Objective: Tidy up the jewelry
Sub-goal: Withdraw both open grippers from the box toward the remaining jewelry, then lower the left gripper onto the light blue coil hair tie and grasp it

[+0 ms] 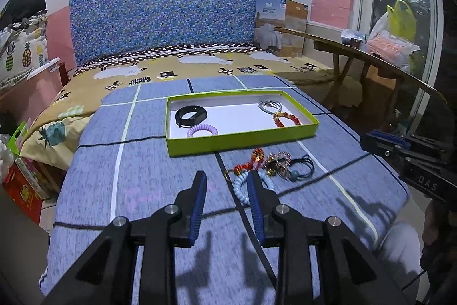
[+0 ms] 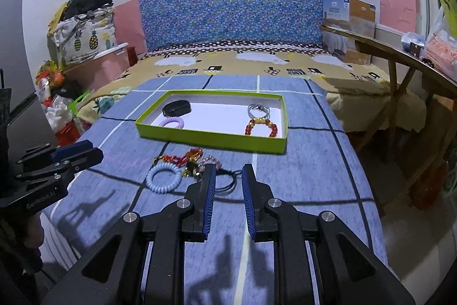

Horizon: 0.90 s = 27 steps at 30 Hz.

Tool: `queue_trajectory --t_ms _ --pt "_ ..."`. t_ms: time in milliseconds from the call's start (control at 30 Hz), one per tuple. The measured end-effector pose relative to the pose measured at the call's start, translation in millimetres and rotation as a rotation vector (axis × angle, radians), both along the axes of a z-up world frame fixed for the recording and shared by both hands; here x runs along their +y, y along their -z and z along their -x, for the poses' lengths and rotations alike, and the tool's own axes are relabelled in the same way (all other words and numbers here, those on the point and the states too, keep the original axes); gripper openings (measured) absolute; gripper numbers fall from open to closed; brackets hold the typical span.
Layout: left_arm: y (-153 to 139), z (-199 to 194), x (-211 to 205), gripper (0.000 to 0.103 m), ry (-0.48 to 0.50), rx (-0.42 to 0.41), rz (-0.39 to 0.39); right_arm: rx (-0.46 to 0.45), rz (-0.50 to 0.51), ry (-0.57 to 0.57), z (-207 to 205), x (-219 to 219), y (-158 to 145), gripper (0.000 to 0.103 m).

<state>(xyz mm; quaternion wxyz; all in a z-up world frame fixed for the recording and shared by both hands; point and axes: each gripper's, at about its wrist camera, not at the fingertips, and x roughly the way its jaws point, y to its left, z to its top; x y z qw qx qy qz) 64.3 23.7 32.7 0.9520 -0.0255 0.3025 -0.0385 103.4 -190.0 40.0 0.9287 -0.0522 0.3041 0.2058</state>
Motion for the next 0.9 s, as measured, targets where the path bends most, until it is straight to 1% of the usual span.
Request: queue_trajectory --t_ms 200,467,633,900 --pt "0.5 11.4 -2.5 0.031 0.017 -0.006 0.001 0.007 -0.006 0.002 6.4 -0.8 1.5 0.021" --pt "4.6 7.1 1.4 0.031 0.016 0.008 0.014 0.012 -0.008 -0.013 4.7 2.2 4.4 0.023" --pt "11.3 -3.5 1.5 0.031 0.027 0.035 0.026 0.028 -0.009 -0.026 -2.7 5.8 9.1 0.023" --pt "30.3 -30.0 -6.5 0.031 0.05 0.101 0.032 0.053 -0.003 -0.045 -16.1 11.1 17.2 0.023"
